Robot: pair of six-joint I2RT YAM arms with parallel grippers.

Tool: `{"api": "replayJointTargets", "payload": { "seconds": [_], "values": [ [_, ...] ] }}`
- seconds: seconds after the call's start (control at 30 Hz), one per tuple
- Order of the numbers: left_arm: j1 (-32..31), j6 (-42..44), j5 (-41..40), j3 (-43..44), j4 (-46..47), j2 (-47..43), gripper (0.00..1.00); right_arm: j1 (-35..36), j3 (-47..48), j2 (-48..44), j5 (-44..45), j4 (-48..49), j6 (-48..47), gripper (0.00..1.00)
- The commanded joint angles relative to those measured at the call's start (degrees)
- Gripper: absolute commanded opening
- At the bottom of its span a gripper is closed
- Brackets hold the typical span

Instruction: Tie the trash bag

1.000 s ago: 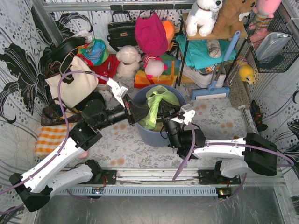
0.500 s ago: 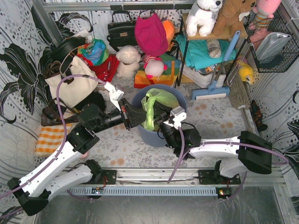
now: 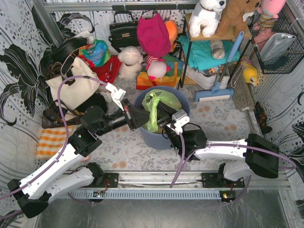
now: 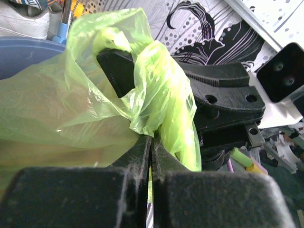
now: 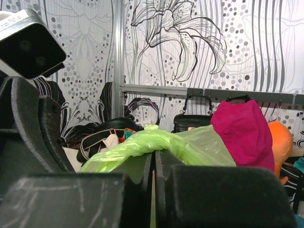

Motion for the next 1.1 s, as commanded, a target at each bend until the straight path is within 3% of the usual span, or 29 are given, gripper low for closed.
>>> {"api": "replayJointTargets", "payload": {
  "seconds": [0.0, 0.23, 0.53, 0.87, 1.07],
  "values": [
    [0.2, -0.9, -9.7, 0.8, -1.8, 1.7, 0.08, 1.4, -0.4, -3.5, -7.7, 6.4, 0.9, 0.00],
    [0.2, -4.2, 7.9, -0.3, 6.9, 5.5, 0.09, 1.4, 1.3, -2.0, -8.5, 6.3, -2.1, 0.00],
    [0.2, -3.4, 17.8, -0.2, 2.4, 4.6, 0.07, 1.3, 3.9, 0.1, -8.3, 6.3, -8.3, 0.00],
    [0.2, 2.4, 20.0, 0.5, -11.7, 1.4, 0.07, 1.3, 2.9, -1.4, -6.9, 6.4, -12.6, 0.00],
    [0.2, 4.9, 14.6, 3.1, -15.5, 0.5, 0.15, 1.2, 1.8, -2.9, -7.1, 6.3, -12.9, 0.00]
  ]
}}
